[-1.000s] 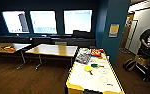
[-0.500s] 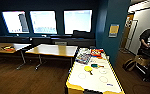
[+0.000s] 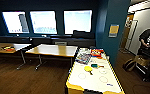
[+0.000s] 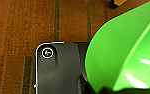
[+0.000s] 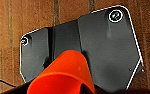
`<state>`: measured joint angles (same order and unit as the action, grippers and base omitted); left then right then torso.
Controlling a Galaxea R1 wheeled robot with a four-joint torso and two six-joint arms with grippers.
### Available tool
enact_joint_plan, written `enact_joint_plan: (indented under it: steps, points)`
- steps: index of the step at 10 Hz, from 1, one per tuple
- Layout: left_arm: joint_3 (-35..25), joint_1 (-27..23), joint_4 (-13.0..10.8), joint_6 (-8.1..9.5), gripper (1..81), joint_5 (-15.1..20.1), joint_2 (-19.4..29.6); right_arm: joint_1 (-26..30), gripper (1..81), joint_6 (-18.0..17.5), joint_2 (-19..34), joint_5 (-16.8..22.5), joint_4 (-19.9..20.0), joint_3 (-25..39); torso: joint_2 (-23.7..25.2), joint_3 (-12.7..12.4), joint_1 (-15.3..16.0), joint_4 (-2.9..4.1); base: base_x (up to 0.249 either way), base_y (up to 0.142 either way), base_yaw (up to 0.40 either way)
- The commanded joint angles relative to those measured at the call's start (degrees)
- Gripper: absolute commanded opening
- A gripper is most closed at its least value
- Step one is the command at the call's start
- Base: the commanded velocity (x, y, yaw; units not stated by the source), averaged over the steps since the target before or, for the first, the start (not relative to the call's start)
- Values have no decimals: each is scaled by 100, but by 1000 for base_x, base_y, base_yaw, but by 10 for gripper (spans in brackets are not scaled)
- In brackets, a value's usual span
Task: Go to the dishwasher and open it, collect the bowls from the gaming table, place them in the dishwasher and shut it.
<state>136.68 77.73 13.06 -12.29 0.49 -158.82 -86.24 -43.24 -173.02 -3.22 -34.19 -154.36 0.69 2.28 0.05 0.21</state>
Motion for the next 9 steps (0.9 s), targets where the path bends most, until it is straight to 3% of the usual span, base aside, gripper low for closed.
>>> enact_joint_plan:
  steps: [1,4,9]
  points:
    - [306,-218,-216,-63,10,153,-220,268,10,17,-60,137,-210,82,0,0,0,0,0,0,0]
    - [395,-183,-260,-54,10,153,-326,260,10,9,-77,137,-202,65,2,0,0,0,0,0,0]
    - [403,-157,-277,-55,10,153,-370,251,10,9,-68,137,-210,48,6,-4,-5,0,-74,0,0]
